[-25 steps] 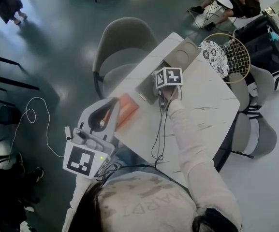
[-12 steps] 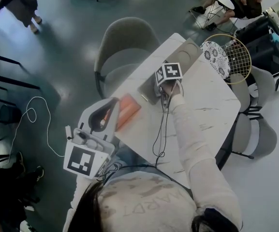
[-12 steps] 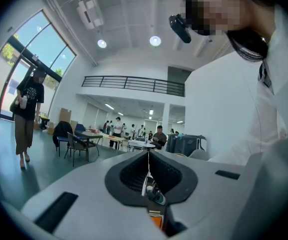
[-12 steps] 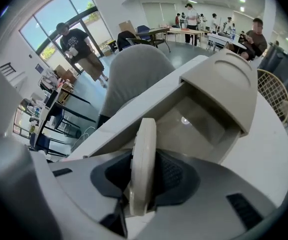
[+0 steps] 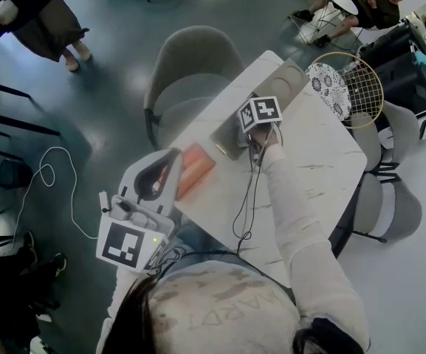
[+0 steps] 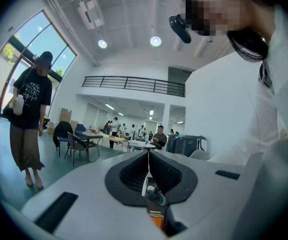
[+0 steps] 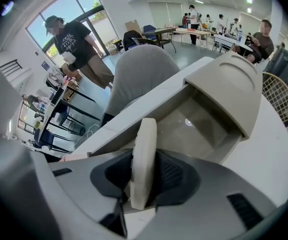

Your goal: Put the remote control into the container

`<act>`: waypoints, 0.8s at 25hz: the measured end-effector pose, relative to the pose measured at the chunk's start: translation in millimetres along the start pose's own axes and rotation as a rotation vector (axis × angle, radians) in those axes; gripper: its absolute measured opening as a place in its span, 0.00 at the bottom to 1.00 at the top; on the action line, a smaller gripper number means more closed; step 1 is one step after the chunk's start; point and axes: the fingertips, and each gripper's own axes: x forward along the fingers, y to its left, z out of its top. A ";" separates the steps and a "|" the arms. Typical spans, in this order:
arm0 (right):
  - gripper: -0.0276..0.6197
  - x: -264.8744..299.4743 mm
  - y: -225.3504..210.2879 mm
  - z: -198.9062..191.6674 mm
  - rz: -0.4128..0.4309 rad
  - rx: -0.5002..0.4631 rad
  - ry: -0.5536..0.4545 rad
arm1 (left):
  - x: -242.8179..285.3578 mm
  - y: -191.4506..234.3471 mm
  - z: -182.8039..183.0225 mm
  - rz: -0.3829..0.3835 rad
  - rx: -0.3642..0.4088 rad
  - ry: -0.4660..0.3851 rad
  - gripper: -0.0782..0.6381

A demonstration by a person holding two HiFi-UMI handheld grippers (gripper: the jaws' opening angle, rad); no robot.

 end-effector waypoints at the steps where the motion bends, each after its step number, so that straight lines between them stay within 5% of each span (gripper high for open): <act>1: 0.24 -2.5 -0.5 0.5 0.010 0.004 -0.005 | 0.3 -1.1 0.9 0.000 0.000 -0.001 0.13; 14: 0.24 -19.4 -7.8 -5.0 0.189 0.190 -0.039 | 4.6 -12.0 1.4 -0.018 0.001 -0.007 0.13; 20: 0.23 -18.4 -9.3 -7.0 0.184 0.236 -0.028 | 6.1 -16.5 -0.3 -0.020 0.000 -0.010 0.13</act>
